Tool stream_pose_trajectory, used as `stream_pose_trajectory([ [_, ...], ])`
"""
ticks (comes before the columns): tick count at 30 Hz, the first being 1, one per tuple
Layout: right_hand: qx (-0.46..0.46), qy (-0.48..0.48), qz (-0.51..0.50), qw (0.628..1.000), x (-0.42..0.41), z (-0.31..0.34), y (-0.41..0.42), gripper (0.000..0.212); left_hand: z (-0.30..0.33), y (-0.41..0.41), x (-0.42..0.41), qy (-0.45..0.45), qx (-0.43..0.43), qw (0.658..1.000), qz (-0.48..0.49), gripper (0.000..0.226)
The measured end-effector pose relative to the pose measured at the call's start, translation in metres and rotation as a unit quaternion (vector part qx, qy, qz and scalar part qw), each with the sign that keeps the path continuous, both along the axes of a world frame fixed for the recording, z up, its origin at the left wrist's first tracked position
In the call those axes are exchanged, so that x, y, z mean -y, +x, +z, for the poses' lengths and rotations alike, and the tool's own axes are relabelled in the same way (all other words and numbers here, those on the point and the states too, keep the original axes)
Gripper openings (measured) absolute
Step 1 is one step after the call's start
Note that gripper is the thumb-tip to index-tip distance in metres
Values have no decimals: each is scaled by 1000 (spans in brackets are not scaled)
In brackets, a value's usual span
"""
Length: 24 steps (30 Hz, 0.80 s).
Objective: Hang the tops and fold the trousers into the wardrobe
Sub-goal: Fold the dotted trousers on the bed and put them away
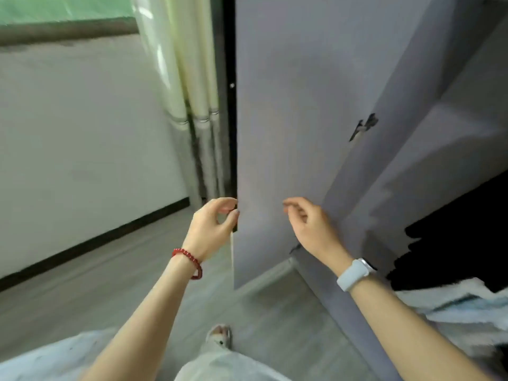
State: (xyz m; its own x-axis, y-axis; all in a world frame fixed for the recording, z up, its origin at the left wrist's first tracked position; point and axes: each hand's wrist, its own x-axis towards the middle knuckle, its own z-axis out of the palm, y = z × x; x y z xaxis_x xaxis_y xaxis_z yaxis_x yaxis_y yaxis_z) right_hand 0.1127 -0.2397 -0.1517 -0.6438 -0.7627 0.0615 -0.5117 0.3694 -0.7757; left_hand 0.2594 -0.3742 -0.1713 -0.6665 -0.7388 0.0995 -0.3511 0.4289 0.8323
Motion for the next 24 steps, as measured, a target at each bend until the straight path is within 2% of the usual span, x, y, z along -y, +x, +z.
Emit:
stream_pose_trajectory([
  [5,84,80,173,978,81,-51,118,20,-45,146,36,83,52,974,203,16],
  [10,95,107,329,933,208,-65,235,22,-56,293,94,123,37,904,407,17],
  [17,79,111,473,871,344,-54,375,25,-35,441,157,88,17,824,559,22],
  [24,66,139,562,813,452,-66,450,26,-46,506,216,94,-7,746,659,22],
])
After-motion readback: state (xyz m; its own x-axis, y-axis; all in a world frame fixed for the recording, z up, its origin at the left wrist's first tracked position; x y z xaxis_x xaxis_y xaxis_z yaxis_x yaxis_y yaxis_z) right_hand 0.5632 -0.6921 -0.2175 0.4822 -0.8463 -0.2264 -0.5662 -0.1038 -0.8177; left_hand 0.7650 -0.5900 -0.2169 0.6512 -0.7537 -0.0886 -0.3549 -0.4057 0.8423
